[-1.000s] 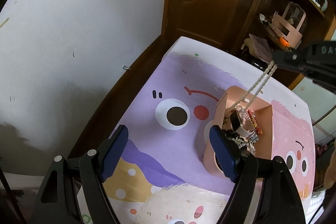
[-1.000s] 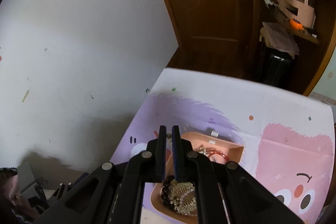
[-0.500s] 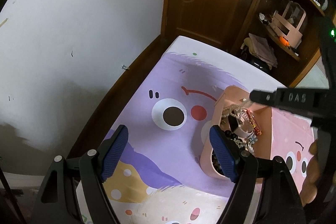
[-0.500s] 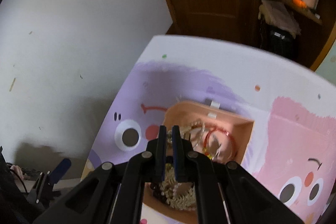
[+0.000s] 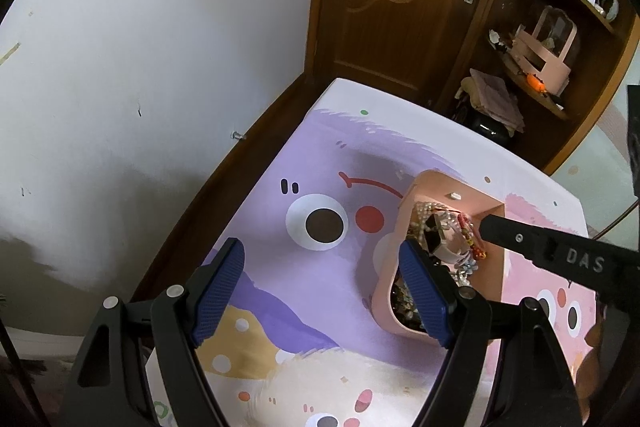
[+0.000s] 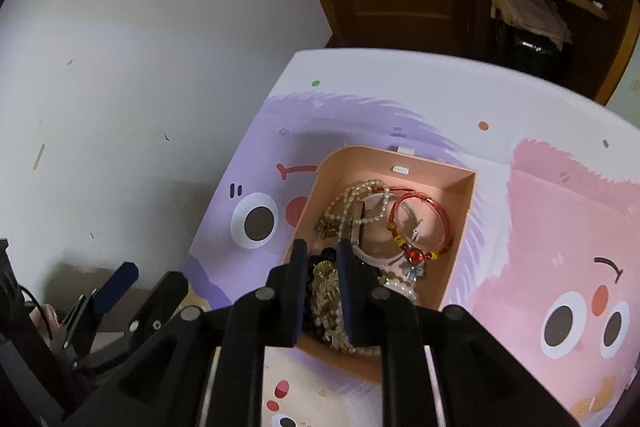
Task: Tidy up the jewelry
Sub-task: 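Lift the right tool away from the pink tray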
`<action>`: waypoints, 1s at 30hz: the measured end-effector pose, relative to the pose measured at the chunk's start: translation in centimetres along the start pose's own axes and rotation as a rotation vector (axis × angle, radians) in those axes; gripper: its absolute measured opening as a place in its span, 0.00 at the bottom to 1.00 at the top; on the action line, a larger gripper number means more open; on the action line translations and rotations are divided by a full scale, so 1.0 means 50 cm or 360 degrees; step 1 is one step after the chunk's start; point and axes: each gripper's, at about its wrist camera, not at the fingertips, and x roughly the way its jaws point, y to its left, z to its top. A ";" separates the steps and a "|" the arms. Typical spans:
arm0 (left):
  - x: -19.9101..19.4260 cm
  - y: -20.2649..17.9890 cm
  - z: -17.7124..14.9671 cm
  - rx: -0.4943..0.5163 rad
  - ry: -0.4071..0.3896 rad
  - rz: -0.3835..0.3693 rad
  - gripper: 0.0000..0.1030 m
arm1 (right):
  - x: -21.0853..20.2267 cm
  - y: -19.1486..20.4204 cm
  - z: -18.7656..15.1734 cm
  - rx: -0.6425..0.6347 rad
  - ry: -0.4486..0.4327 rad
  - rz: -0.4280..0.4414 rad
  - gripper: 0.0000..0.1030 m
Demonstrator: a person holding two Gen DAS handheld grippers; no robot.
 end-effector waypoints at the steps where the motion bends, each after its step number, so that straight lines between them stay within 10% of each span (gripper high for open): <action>1: -0.007 -0.001 0.001 0.0001 -0.0006 -0.0002 0.76 | -0.010 0.004 -0.003 -0.0005 -0.0014 -0.0005 0.15; 30: -0.231 -0.151 -0.165 0.0409 -0.0037 -0.0164 0.98 | -0.345 -0.127 -0.345 0.0136 -0.0509 -0.0349 0.44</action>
